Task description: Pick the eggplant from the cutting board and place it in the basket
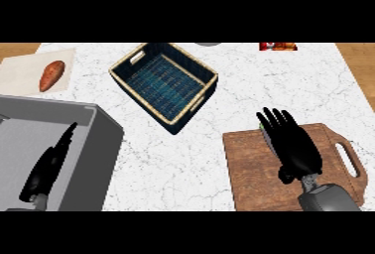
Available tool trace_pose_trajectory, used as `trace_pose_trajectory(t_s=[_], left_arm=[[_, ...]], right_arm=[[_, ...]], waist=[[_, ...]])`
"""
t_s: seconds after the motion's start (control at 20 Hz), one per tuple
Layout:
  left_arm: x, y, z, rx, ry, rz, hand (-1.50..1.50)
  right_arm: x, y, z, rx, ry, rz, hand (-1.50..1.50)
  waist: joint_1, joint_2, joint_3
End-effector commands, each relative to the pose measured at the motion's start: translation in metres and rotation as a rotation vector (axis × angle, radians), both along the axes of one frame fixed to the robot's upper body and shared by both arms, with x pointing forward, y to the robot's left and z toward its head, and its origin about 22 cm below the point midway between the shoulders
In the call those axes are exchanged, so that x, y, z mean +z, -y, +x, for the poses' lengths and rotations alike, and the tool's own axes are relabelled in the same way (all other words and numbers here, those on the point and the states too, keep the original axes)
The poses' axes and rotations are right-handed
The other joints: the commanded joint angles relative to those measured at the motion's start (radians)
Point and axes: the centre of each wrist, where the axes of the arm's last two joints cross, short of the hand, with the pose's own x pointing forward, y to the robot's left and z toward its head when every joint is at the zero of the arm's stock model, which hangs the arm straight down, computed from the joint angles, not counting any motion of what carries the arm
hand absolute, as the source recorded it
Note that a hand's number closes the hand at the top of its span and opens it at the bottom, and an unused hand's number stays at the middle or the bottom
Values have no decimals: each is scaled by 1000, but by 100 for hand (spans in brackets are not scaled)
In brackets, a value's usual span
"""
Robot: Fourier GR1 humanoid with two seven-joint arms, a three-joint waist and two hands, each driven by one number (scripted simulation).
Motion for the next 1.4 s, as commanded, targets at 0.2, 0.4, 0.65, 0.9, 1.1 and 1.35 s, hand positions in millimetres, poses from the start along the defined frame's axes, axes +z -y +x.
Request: trace_pose_trajectory(t_s=[0.2, 0.4, 0.65, 0.9, 1.1, 1.35], left_arm=[[2, 21, 6, 9, 17, -46, 0], [9, -4, 8, 19, 16, -55, 0], [-5, -4, 5, 8, 10, -56, 0], [2, 11, 1, 15, 22, -25, 0], [5, 12, 8, 8, 35, -39, 0], [-1, 9, 11, 26, 15, -40, 0]], right_arm=[[-19, -3, 10, -6, -29, 0, -150], [-11, 30, 6, 24, -58, -4, -150], [-28, 28, 13, 0, -129, -34, 150], [-52, 10, 10, 26, -214, 60, 150], [-55, 2, 18, 80, -258, 77, 150], [-72, -22, 1, 156, -249, 23, 150]], waist=[[-3, 4, -12], [-6, 3, -12], [-6, 3, -12], [-1, 3, -12], [-1, 4, -12], [-4, 5, -12]])
